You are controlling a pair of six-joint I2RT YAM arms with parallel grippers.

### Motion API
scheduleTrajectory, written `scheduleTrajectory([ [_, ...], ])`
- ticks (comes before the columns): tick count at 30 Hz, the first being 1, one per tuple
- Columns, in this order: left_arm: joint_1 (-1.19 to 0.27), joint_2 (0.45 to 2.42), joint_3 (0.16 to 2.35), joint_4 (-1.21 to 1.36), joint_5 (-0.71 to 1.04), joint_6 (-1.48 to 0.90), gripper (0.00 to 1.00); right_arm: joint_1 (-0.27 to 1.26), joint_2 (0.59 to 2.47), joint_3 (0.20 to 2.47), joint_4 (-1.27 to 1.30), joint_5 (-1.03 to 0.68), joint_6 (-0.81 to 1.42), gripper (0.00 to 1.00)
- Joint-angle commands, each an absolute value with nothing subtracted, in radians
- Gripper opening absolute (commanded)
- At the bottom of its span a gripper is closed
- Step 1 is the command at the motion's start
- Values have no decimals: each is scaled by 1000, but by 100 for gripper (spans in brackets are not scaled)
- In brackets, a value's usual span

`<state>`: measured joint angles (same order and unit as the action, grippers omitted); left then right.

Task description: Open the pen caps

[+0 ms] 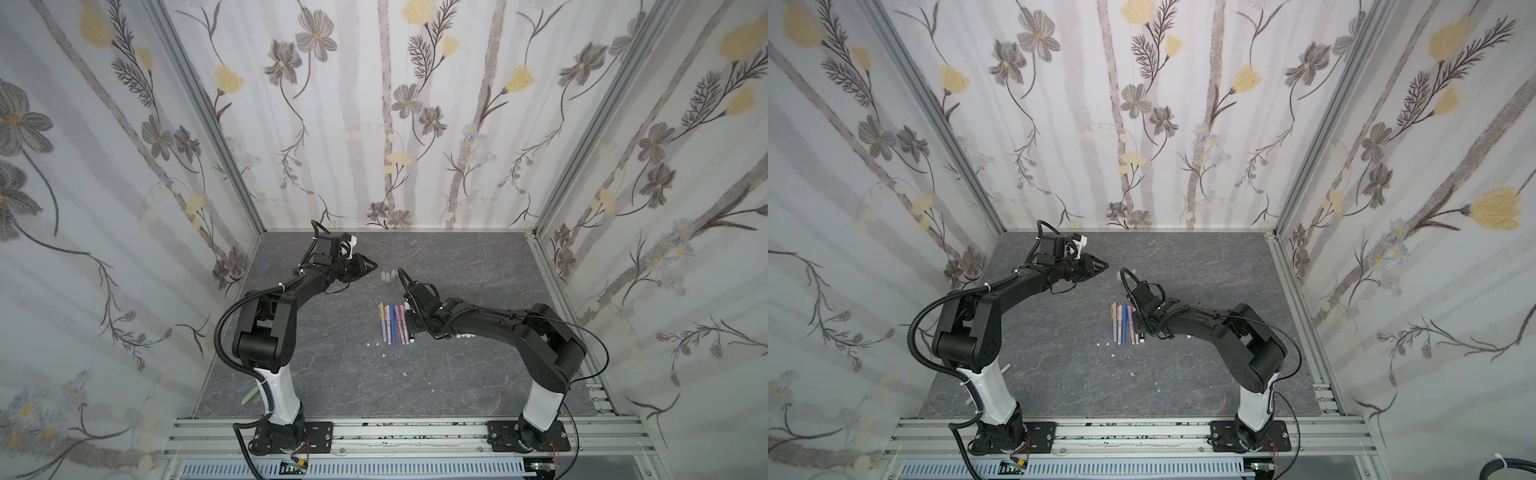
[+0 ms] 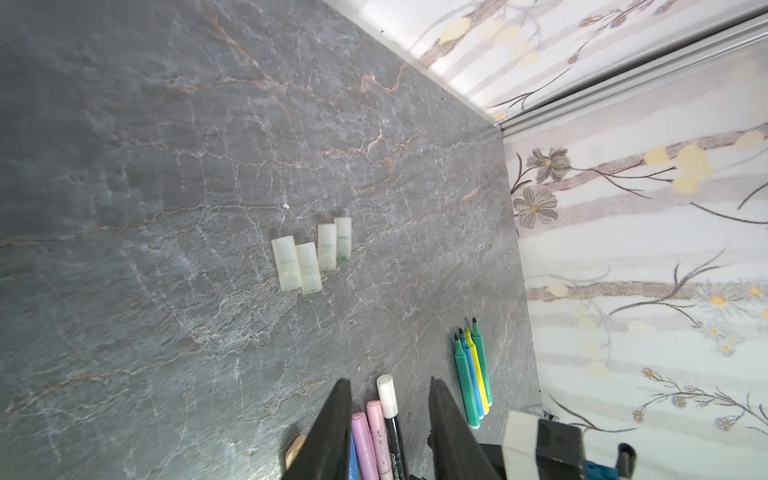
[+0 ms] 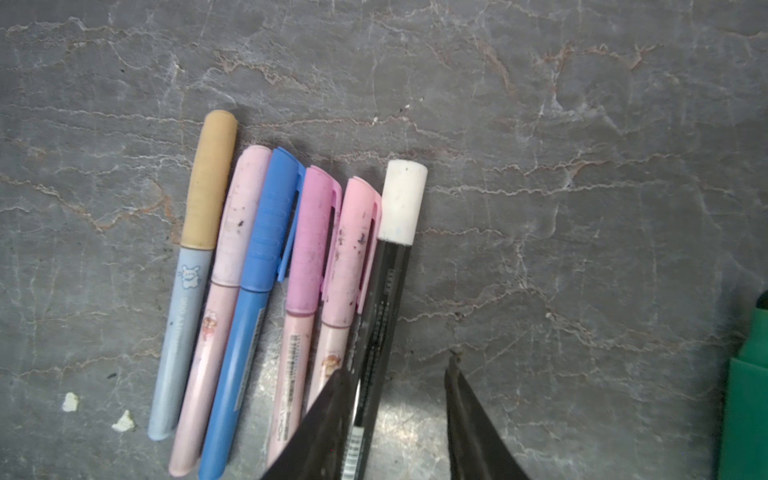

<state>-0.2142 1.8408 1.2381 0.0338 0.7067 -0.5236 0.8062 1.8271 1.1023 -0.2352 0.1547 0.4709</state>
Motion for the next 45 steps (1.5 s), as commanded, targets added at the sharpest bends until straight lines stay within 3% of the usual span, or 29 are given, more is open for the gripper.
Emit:
scheduleTrajectory([
  [1, -211, 1802, 1230, 61, 691, -528, 32, 809, 1839, 1114, -232, 154, 485, 39],
  [7, -205, 1741, 1208, 60, 665, -524, 37, 813, 1868, 1117, -229, 149, 484, 38],
  [10, -204, 1712, 1187, 83, 664, -526, 46, 813, 1876, 1117, -236, 150, 481, 36],
  [14, -203, 1648, 1128, 165, 667, -543, 66, 813, 1879, 1110, -245, 162, 478, 34],
  [18, -200, 1582, 1107, 193, 625, -552, 100, 813, 1875, 1103, -262, 169, 475, 32],
  [31, -198, 1298, 876, 344, 345, -611, 100, 813, 1826, 1037, -240, 210, 469, 14],
  [45, -303, 1472, 986, 189, 490, -530, 100, 792, 1654, 993, -191, 121, 408, 3],
])
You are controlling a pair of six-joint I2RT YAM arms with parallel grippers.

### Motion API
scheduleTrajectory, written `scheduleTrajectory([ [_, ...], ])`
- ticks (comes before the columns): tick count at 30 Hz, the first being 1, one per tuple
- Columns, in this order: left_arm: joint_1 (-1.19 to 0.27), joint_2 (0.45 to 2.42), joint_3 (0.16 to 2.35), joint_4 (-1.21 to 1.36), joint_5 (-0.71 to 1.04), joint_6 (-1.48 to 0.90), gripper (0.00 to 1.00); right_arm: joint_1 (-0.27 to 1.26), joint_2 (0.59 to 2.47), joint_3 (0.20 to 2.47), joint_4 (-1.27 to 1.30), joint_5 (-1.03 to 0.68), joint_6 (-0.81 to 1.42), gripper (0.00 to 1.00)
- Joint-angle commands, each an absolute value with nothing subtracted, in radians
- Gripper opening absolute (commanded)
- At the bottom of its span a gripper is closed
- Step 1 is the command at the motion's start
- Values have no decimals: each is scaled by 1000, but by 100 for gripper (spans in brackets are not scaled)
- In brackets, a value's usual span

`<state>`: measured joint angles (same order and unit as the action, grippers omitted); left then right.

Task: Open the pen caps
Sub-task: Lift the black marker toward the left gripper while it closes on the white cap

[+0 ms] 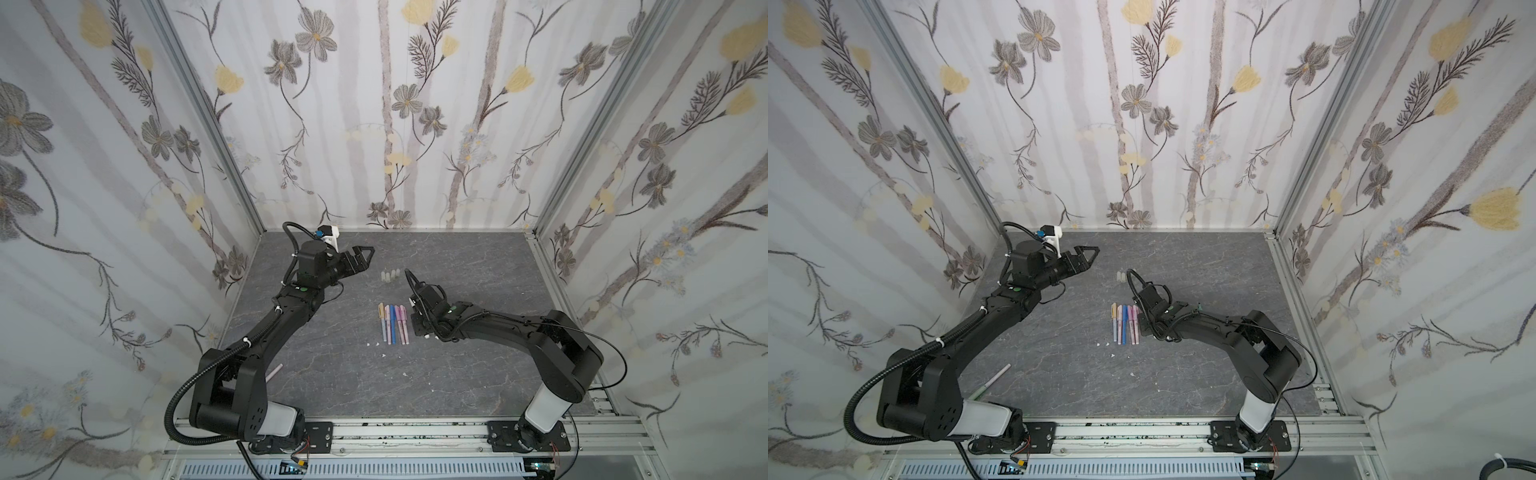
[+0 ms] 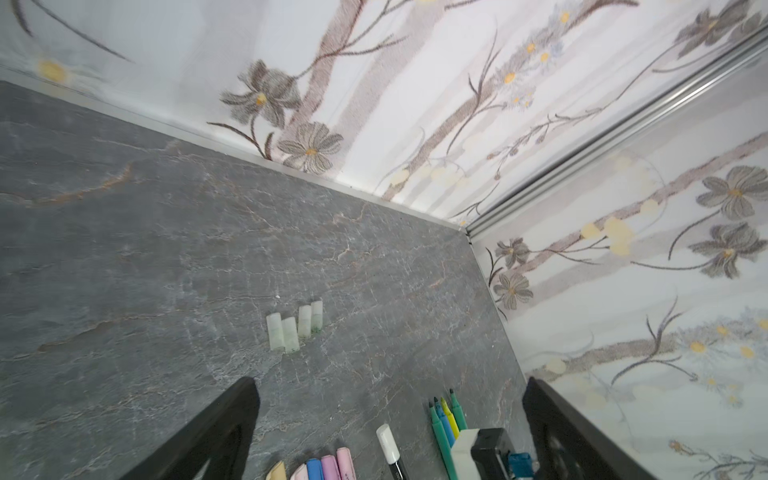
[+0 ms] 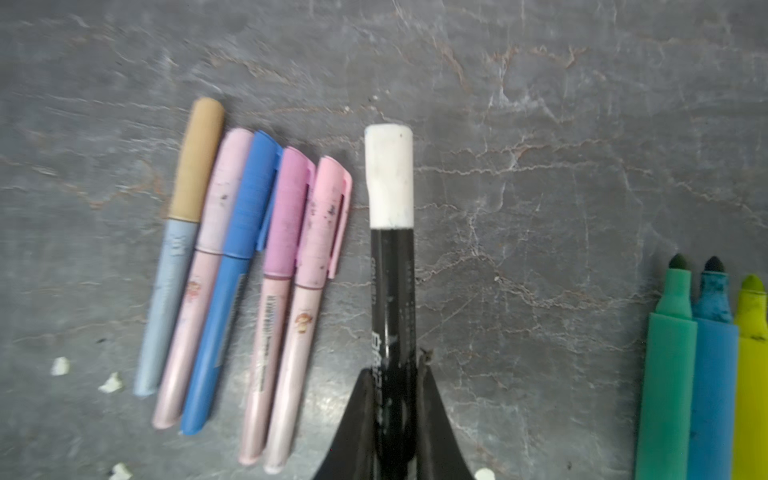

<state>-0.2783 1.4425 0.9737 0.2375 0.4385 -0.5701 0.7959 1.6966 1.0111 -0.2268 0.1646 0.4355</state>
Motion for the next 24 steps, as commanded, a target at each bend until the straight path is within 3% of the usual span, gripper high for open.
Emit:
scheduleTrajectory([
  [1, -318, 1487, 985, 189, 497, -531, 100, 788, 1637, 982, -177, 104, 404, 2],
  [7, -408, 1594, 997, 207, 571, -540, 98, 720, 1507, 880, -73, -19, 379, 0],
  [17, -484, 1729, 1028, 325, 662, -604, 78, 653, 1417, 841, -21, -93, 369, 0],
  [24, -517, 1792, 1098, 322, 664, -618, 72, 653, 1417, 831, 2, -103, 392, 0],
])
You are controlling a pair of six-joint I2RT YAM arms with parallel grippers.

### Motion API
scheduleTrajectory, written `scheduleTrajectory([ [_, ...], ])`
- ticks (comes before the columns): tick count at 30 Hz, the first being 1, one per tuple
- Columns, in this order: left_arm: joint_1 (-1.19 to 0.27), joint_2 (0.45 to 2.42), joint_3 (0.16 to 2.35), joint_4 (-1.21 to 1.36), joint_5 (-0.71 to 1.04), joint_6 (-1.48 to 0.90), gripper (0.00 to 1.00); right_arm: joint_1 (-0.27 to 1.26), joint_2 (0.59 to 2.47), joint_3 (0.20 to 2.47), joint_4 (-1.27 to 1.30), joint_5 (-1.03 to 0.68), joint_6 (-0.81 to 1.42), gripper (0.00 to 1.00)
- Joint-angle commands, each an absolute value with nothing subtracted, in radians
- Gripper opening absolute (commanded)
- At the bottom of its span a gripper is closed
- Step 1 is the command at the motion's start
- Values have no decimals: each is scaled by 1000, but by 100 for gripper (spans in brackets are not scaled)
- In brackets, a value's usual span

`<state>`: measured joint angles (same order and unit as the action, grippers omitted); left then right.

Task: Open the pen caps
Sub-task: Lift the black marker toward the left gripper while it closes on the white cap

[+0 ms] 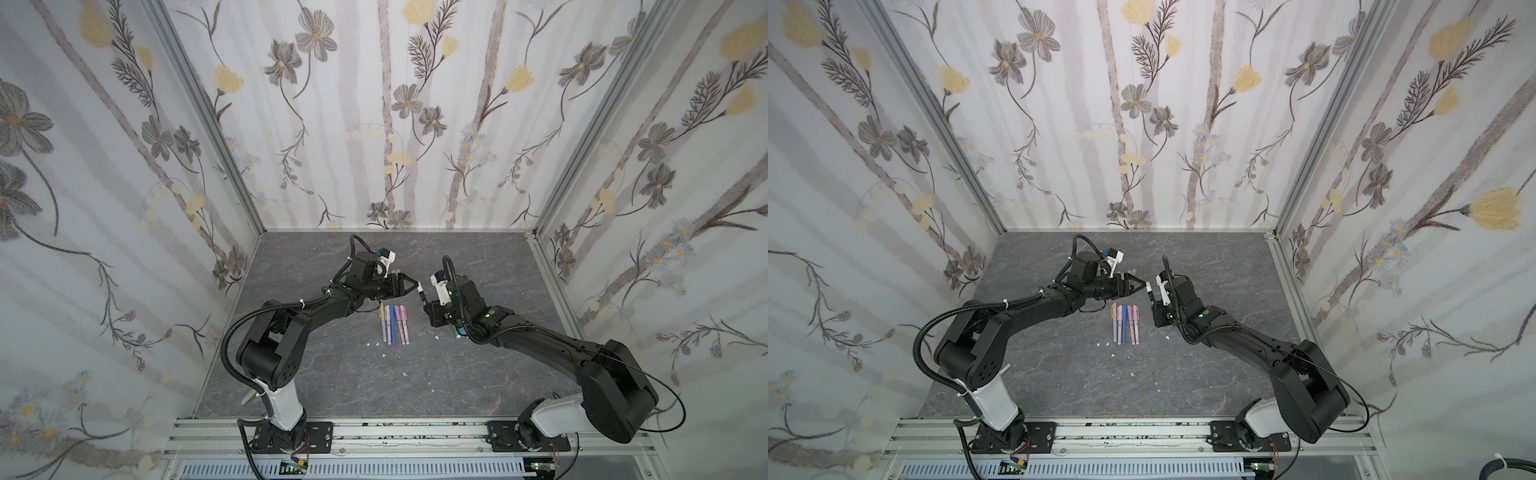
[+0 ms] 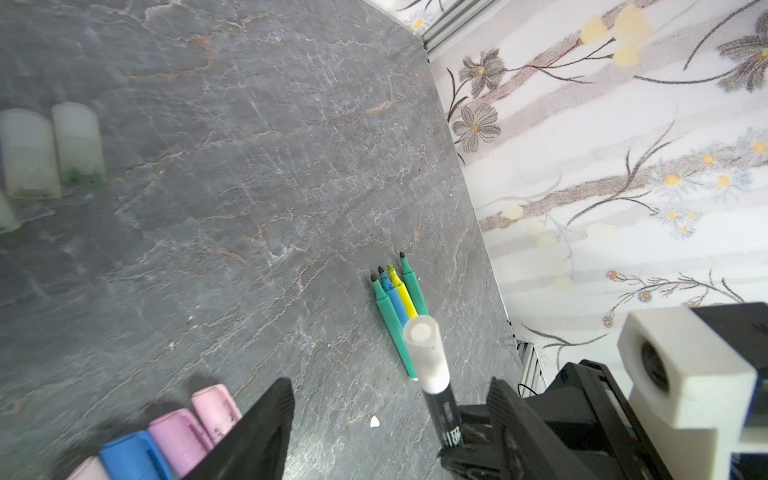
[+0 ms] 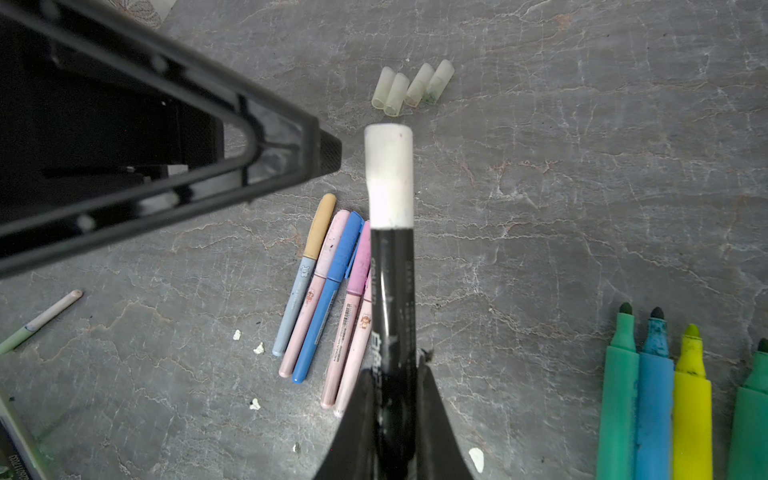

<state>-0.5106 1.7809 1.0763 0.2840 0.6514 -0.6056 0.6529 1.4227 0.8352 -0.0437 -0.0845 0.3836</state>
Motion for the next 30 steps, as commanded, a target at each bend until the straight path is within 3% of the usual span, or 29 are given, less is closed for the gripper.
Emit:
scheduleTrajectory([
  [1, -523, 1802, 1108, 322, 663, -618, 71, 653, 1416, 831, 3, -102, 392, 0],
  [7, -535, 1858, 1155, 326, 668, -636, 56, 653, 1399, 828, 6, -98, 394, 0],
  [20, -537, 1920, 1254, 301, 704, -644, 34, 652, 1405, 847, -14, -77, 394, 0],
  [30, -540, 1917, 1233, 310, 706, -648, 33, 651, 1428, 850, -2, -53, 398, 0],
])
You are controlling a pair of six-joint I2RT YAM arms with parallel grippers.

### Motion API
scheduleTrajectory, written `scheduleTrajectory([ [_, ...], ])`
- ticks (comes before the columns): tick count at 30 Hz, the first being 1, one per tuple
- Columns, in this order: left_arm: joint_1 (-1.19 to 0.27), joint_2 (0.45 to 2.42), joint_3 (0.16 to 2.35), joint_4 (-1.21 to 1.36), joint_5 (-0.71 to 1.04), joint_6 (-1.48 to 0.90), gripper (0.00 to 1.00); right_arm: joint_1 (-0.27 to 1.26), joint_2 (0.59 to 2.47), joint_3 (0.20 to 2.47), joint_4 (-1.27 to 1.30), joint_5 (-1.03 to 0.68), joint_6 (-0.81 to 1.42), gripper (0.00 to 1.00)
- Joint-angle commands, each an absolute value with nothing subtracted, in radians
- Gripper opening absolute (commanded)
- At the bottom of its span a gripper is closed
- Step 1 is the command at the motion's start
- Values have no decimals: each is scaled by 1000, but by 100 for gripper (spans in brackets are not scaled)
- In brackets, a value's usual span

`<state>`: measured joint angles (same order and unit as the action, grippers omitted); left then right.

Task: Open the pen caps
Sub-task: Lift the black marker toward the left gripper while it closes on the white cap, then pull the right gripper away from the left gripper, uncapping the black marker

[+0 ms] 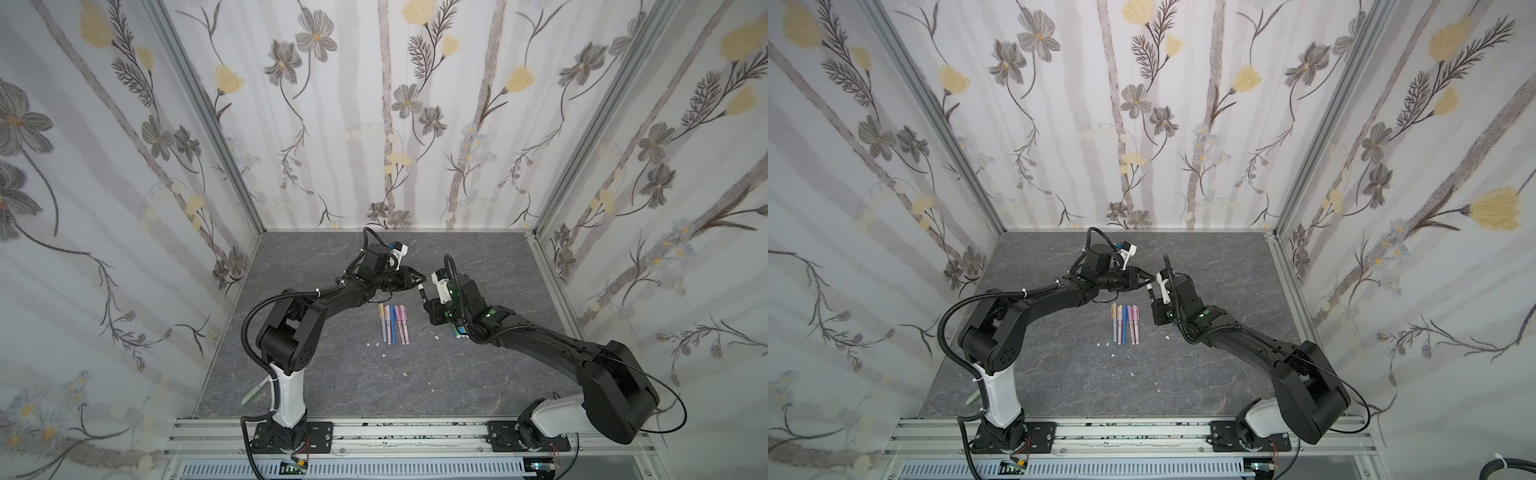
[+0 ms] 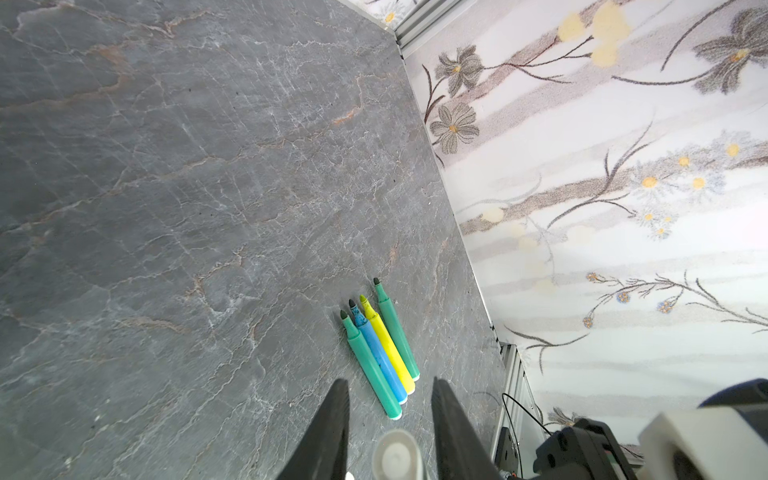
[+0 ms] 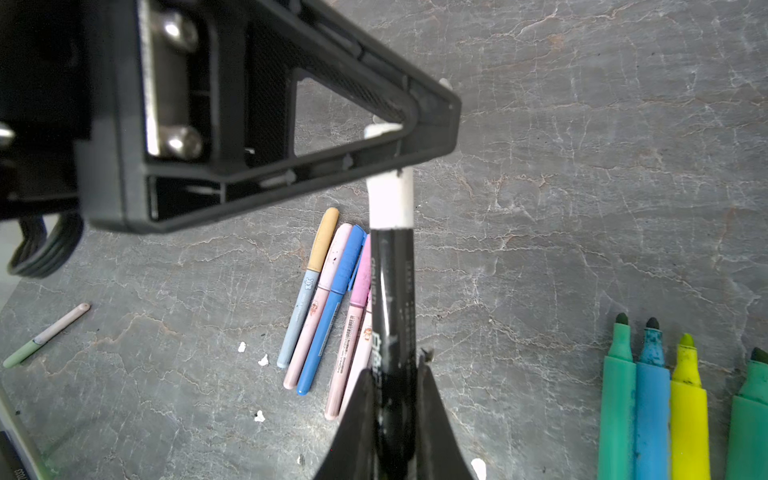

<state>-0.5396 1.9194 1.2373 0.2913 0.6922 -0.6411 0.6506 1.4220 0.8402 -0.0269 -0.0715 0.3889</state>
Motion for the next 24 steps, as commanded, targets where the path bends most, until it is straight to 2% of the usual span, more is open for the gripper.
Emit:
scheduleTrajectory([
  [1, -540, 1917, 1233, 311, 706, -649, 33, 652, 1429, 850, 0, -54, 399, 0],
  [14, -543, 1922, 1244, 319, 720, -661, 33, 651, 1436, 848, 27, -31, 408, 0],
  [24, -544, 1926, 1238, 338, 737, -675, 22, 651, 1436, 844, 45, -28, 414, 0],
])
